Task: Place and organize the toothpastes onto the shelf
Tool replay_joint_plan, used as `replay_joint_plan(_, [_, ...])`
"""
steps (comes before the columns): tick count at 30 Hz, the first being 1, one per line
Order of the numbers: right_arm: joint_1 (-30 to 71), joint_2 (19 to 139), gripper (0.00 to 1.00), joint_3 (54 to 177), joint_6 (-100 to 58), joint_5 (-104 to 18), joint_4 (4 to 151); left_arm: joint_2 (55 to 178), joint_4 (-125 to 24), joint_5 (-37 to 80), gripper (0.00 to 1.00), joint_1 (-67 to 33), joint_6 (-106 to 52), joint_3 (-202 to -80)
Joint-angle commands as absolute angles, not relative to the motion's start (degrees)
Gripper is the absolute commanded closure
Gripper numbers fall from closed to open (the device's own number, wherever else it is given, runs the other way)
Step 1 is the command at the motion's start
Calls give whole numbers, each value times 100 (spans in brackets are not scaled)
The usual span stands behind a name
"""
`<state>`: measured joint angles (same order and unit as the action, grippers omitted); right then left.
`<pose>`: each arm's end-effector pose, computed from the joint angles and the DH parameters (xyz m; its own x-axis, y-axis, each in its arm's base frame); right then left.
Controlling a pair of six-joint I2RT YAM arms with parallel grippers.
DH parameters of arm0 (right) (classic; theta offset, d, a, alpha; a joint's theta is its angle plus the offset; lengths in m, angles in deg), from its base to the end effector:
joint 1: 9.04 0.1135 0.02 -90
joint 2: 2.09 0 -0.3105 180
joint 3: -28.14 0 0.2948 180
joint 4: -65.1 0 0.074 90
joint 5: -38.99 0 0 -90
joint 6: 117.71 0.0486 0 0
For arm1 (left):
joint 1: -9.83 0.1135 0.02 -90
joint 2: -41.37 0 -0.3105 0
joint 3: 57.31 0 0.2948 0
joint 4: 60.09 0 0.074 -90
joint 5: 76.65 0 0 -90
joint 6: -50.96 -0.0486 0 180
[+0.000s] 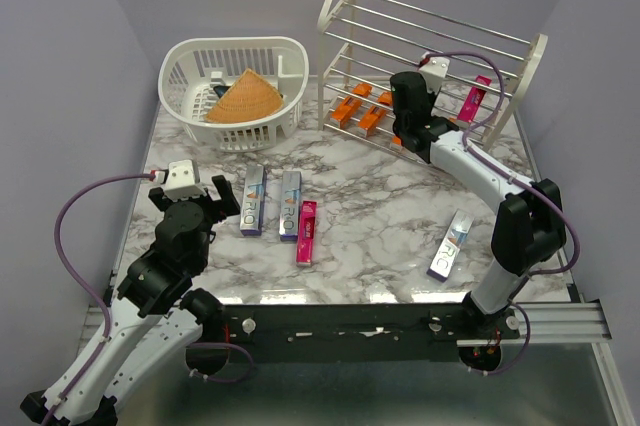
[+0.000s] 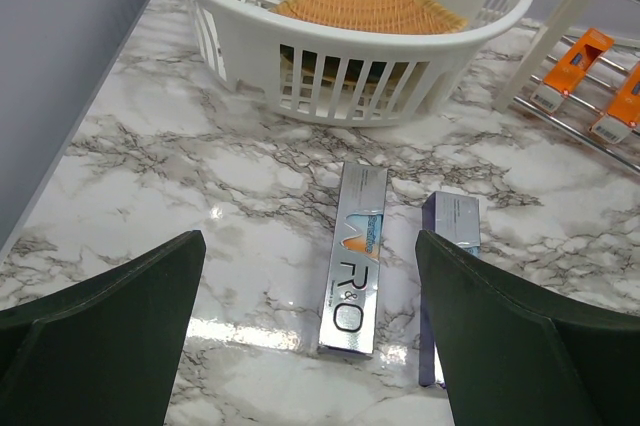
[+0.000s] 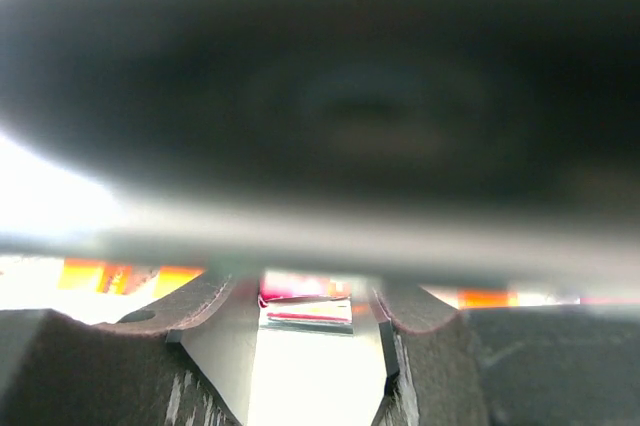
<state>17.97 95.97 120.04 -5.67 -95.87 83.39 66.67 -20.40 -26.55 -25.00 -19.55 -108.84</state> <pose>0.4213 0.1763 0.3444 -0.2479 0.1722 -0.9534 0.3703 0.9262 0.0710 0.1097 -0.0384 0.3506 -0.1555 -0.2037 -0.9666 -0.1334 0.9739 -0.1837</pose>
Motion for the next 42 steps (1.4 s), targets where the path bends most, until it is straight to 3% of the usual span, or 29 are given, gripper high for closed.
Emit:
replay_joint_plan(1, [1760,9547,58,11881,119,-10057,8650,6686,-2154,-2550,1,-2436,-2014,-10851])
replay_joint_plan(11, [1760,9591,54,11951,358,-10181,8870,6677,-2154,-2506,1,-2418,-2005,-10851])
replay_joint_plan(15, [1768,9521,31,11969,314,-9936,8871,6651,-2154,-2497,1,-2409,-2005,-10851])
replay_joint_plan(27, [2181,8511,15,11504,-336,-9083,8502,6624,-2145,-2488,1,-2383,-1996,-10860])
replay_joint_plan(42, [4447,7420,2,9466,-276,-8274,7834,6527,-2110,-2523,1,-2357,-1979,-10878])
